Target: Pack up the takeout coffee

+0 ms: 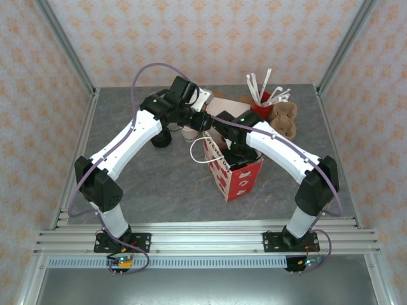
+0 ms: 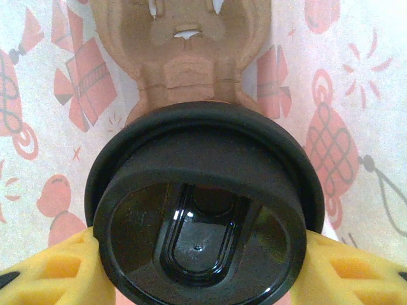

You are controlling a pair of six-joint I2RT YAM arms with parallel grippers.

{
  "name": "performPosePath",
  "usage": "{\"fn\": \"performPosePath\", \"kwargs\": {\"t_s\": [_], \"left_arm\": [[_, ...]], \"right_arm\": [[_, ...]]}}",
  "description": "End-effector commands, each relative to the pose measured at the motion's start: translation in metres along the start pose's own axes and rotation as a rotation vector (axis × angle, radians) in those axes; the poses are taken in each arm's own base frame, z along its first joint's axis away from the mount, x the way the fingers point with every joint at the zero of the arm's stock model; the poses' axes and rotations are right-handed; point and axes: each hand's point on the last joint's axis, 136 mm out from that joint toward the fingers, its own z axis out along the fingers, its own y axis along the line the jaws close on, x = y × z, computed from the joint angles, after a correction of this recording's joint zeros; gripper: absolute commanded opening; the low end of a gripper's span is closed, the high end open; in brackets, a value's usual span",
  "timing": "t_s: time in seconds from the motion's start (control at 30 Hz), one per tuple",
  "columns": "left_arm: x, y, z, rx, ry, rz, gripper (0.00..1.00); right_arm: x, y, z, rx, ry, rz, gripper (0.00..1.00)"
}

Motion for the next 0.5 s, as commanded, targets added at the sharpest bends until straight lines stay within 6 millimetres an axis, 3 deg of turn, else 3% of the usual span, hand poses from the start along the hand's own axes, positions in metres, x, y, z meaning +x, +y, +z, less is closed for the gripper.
{"fn": "performPosePath", "kwargs": {"t_s": [0.0,0.47], "left_arm": [[-0.0029,-0.0024,-0.0061,-0.003,-0.019,0.007,0.29],[-0.0025,-0.0018,-0.0060,-0.004,-0.017,0.007,0.29]], "right_arm": [[0.0007,-0.0018,0.0015,-0.003,-0.002,-0.009,0.52],[-0.0004,-0.0020,0.0041,0.002,0.002,-0.012,0.52]]}}
